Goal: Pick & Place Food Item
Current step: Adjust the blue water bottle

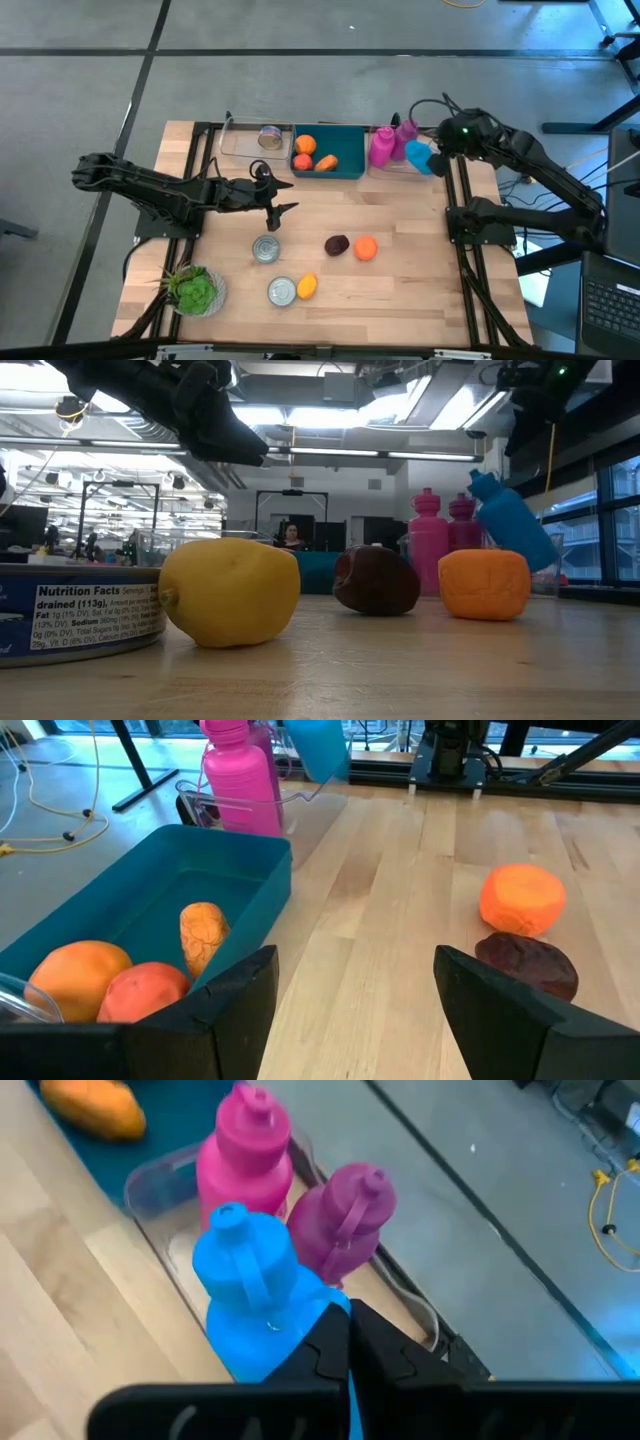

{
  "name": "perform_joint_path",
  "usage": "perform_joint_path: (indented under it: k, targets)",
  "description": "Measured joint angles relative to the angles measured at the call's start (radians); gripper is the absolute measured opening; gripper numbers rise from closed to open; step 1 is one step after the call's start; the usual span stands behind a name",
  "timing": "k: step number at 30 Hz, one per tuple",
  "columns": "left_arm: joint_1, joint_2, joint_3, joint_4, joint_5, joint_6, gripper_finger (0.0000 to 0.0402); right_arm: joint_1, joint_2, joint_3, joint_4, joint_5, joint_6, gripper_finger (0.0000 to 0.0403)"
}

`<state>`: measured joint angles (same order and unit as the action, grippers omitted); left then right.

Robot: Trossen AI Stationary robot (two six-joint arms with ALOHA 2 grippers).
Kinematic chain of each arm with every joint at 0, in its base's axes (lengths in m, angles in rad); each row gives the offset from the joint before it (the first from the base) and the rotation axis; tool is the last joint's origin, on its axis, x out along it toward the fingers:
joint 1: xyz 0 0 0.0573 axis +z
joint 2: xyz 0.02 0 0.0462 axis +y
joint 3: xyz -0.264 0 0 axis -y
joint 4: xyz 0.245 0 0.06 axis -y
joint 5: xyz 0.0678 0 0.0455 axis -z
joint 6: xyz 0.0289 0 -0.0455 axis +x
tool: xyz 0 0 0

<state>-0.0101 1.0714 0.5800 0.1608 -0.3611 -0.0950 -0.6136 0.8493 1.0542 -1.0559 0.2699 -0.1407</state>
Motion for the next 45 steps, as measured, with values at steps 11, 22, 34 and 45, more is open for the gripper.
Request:
perform_joint_path:
  k: [11,22,34,45]
  targets:
    - [0.000,0.000,0.000,0.000,0.000,0.001,0.0260,0.000,-0.158,-0.222,0.221,0.007,0.053,0.0000]
    - [0.000,0.000,0.000,0.000,0.000,-0.005,0.0260,0.000,-0.275,-0.427,0.476,0.026,0.107,0.0000]
    - [0.000,0.000,0.000,0.000,0.000,-0.006,0.0260,0.000,-0.290,-0.483,0.496,0.063,0.163,0.0000]
    - [0.000,0.000,0.000,0.000,0.000,-0.006,0.0260,0.000,-0.366,-0.512,0.523,0.169,0.227,0.0000]
